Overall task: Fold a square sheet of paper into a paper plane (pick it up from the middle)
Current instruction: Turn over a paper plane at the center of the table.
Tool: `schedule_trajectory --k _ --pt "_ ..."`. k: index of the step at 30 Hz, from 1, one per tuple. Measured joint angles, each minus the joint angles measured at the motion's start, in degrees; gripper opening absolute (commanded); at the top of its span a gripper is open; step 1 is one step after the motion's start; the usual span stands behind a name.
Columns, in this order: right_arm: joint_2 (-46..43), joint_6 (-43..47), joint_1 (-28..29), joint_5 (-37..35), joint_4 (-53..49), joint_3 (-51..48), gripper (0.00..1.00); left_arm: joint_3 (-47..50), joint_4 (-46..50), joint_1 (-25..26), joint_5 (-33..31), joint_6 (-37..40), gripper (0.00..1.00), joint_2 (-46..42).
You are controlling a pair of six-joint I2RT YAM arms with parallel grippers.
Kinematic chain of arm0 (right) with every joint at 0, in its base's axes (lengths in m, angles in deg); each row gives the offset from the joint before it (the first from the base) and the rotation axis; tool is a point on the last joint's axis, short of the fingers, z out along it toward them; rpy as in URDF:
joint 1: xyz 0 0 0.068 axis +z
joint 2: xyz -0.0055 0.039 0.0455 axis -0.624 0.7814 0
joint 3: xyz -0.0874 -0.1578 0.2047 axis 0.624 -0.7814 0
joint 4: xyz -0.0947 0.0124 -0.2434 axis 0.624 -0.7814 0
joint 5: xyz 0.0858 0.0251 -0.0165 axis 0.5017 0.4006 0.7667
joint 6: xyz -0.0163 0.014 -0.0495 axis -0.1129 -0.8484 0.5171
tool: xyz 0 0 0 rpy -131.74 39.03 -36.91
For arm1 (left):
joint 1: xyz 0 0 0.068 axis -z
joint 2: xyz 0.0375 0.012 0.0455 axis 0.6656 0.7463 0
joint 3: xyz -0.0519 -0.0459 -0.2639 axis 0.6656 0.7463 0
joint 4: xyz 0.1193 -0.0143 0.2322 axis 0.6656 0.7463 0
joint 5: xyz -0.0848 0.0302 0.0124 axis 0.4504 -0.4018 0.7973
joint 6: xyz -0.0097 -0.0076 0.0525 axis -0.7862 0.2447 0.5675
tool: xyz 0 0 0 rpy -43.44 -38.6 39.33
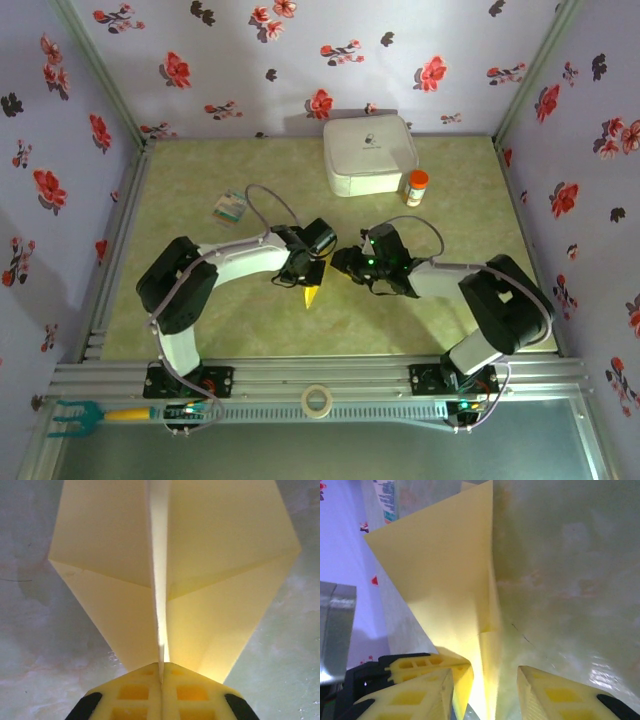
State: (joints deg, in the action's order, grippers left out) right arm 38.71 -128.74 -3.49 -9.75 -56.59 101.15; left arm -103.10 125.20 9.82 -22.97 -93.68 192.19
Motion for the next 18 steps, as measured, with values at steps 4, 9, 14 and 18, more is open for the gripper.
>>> schedule_trajectory --k 4,9,14,18 --pt "2.8 -1.31 0.15 1.07 2.69 0.92 0.39 0.0 -0.28 0.0 0.0 0.0 0.04 -0.46" --pt "5.99 -1.88 0.2 1.11 3.43 2.08 0.36 0.0 -0.46 0.0 0.0 0.0 0.07 -0.48" --pt "8.72 -2.08 0.2 1.18 3.58 2.34 0.27 0.0 -0.5 0.0 0.02 -0.13 0.11 -0.48" --pt "10.49 -2.54 0.2 1.68 4.85 2.43 0.16 0.0 -0.81 0.0 0.02 -0.15 0.15 -0.48"
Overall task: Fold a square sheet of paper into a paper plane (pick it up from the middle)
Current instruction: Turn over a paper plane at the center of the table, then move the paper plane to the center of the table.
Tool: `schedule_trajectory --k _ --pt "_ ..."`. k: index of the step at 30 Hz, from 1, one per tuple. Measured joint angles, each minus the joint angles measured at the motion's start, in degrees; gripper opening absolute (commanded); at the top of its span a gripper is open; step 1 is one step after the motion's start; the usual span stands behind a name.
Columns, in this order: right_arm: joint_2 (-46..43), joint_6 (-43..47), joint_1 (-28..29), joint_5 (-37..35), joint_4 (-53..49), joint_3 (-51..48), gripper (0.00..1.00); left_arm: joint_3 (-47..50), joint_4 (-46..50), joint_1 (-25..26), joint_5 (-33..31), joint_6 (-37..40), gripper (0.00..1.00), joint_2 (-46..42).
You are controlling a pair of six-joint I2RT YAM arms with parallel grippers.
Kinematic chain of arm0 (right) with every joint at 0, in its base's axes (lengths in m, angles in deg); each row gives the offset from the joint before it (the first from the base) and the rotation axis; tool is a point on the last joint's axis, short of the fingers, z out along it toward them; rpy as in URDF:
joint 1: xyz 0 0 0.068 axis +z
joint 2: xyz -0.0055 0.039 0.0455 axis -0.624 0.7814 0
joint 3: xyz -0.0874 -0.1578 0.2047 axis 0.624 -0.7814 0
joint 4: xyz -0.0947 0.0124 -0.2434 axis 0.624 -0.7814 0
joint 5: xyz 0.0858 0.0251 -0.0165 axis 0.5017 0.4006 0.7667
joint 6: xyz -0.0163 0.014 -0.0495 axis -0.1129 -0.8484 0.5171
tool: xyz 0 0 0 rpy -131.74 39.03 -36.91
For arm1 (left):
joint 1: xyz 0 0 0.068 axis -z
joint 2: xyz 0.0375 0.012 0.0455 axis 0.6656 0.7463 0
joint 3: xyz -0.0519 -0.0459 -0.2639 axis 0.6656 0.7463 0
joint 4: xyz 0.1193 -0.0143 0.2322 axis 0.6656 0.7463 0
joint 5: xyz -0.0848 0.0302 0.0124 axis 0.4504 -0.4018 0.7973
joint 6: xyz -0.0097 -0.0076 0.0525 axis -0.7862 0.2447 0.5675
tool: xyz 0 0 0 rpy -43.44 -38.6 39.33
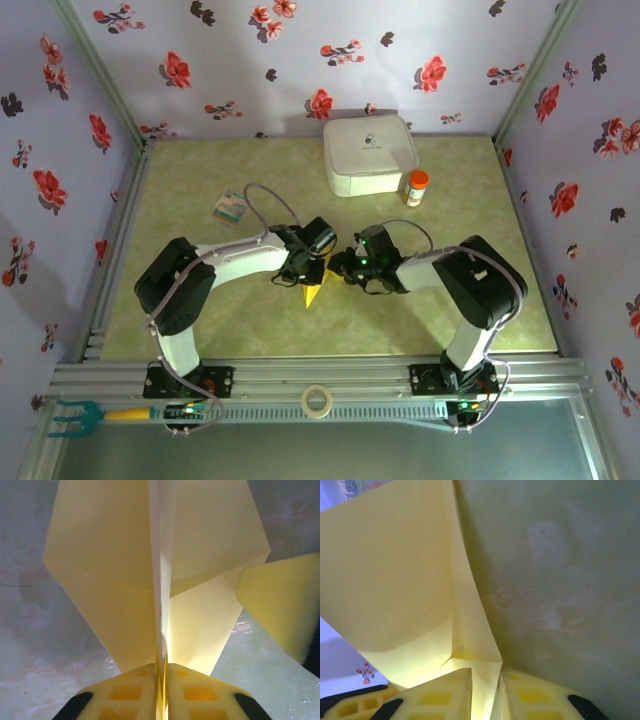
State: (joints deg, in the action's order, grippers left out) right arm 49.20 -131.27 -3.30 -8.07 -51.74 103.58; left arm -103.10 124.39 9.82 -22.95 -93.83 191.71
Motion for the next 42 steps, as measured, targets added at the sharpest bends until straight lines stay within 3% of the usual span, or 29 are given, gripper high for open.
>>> schedule_trajectory --k 16,42 --pt "1.14 0.07 0.0 0.28 1.38 0.02 0.12 0.0 -2.32 -0.02 0.7 -0.04 0.23 0.07" --pt "1.14 0.07 0.0 0.26 1.38 0.02 0.11 0.02 -4.22 -0.07 1.05 -0.46 0.17 3.21"
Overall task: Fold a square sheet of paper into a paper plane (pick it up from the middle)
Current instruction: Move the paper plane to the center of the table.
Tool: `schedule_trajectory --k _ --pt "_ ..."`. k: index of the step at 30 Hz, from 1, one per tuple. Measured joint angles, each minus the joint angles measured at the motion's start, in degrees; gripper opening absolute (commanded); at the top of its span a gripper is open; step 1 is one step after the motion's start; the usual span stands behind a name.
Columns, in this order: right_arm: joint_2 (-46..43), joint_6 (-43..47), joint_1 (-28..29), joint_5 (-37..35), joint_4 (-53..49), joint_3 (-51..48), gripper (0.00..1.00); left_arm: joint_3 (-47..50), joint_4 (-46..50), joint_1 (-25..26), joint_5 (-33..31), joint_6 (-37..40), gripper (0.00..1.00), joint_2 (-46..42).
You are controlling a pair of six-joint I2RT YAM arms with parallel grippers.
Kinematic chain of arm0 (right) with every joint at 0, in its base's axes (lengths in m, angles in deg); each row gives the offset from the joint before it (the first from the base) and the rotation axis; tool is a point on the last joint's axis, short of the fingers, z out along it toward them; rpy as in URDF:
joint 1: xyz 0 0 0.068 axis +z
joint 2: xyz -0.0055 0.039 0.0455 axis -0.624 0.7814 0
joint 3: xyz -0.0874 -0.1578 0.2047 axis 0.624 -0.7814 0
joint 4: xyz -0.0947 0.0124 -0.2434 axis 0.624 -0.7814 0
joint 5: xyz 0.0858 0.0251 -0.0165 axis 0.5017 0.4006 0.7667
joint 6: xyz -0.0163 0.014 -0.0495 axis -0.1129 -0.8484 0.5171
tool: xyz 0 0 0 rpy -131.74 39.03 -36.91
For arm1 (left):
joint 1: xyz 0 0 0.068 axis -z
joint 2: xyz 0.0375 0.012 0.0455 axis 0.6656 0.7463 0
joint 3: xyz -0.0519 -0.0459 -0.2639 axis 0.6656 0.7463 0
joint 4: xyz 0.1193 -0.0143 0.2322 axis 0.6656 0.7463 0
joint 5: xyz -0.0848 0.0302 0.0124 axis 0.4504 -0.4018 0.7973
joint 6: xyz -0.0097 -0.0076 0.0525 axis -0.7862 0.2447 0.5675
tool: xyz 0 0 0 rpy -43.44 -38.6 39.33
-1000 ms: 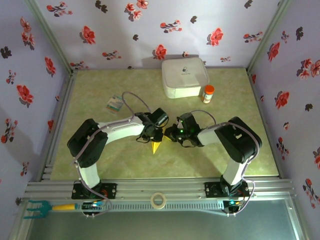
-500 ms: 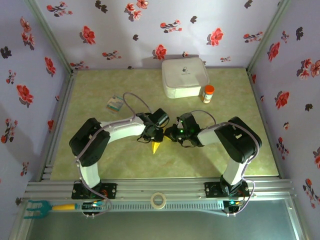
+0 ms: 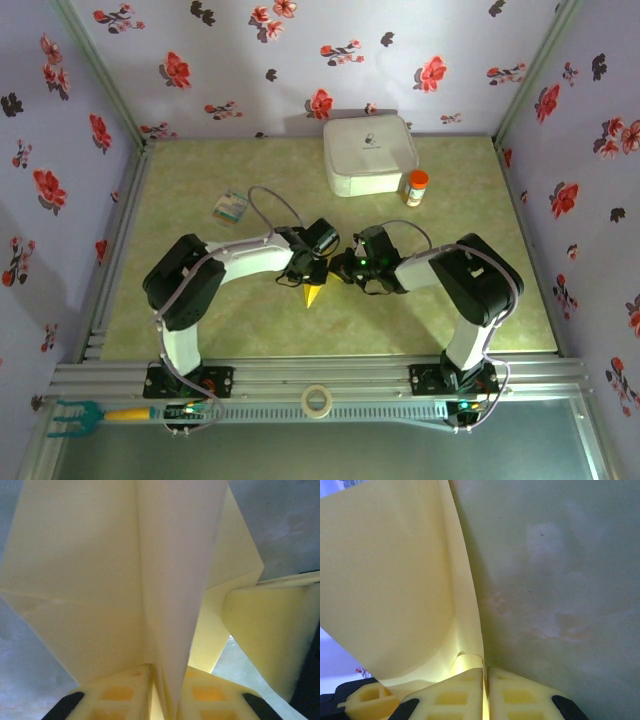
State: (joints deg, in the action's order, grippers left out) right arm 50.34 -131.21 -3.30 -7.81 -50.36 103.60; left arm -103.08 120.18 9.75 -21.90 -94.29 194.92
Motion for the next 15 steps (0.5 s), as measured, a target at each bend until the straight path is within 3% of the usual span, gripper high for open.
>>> schedule_trajectory --k 15 --pt "-0.87 0.02 0.0 -0.02 -0.92 0.0 0.15 0.55 -0.83 0.0 -1.55 -1.29 0.21 0.72"
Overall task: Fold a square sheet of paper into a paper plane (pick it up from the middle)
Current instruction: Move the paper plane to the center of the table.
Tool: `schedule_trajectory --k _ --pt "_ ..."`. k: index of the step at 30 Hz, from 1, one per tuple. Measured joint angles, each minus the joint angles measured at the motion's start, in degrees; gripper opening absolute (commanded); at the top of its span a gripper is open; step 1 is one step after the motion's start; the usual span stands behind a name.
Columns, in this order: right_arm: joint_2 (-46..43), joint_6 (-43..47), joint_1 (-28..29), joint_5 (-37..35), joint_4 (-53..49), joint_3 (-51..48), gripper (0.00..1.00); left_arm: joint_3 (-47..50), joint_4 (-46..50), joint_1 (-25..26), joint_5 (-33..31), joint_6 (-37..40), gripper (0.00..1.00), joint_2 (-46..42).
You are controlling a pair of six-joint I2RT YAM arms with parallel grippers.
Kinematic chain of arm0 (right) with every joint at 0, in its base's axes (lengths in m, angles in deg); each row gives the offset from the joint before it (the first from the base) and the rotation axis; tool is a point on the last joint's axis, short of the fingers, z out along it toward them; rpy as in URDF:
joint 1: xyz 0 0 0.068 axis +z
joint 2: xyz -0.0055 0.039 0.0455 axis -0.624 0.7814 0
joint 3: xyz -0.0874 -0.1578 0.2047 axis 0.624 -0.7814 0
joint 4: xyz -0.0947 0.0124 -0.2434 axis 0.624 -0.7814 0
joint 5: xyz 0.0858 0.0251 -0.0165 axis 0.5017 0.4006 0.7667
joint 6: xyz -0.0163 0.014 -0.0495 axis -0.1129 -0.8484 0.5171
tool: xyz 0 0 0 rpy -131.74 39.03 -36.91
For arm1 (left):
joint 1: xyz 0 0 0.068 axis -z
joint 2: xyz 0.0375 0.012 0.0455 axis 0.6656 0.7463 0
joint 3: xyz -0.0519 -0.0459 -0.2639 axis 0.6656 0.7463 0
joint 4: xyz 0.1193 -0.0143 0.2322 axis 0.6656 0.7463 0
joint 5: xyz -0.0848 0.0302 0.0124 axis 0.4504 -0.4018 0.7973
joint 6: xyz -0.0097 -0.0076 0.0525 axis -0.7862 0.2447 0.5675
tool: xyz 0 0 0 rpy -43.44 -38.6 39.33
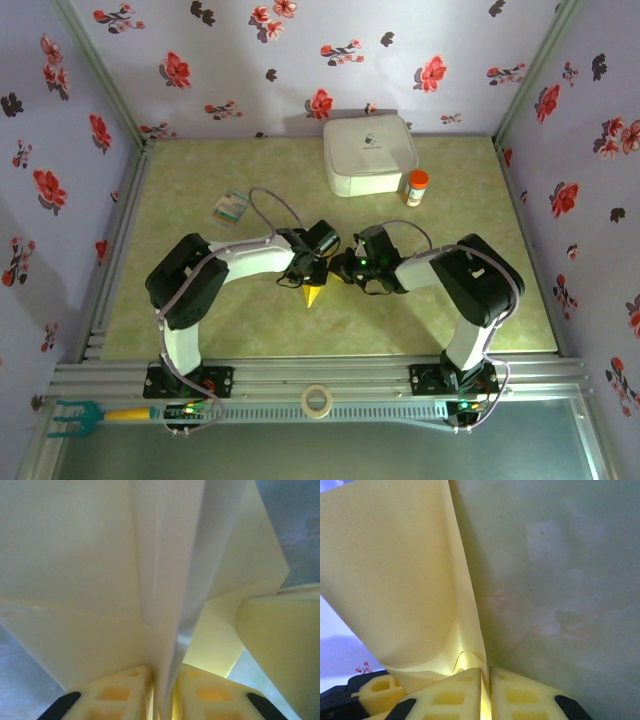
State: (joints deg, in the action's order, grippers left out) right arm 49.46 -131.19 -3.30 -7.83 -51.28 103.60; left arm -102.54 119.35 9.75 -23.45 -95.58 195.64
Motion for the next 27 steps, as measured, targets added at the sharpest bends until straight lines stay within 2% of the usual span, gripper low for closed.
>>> schedule_trajectory --k 11,19,27 --pt "-10.8 3.3 -0.79 -4.11 -9.81 -0.17 0.16 0.35 -0.81 0.0 -2.1 -0.44 0.29 -0.02" --pt "-18.03 4.72 -4.68 -6.12 -14.51 -4.59 0.17 0.5 -1.25 0.07 -2.97 -0.46 0.36 -0.02" --pt "-25.75 6.16 -8.02 -7.89 -19.78 -7.19 0.19 0.5 -1.44 0.07 -3.1 -1.86 0.37 -0.13"
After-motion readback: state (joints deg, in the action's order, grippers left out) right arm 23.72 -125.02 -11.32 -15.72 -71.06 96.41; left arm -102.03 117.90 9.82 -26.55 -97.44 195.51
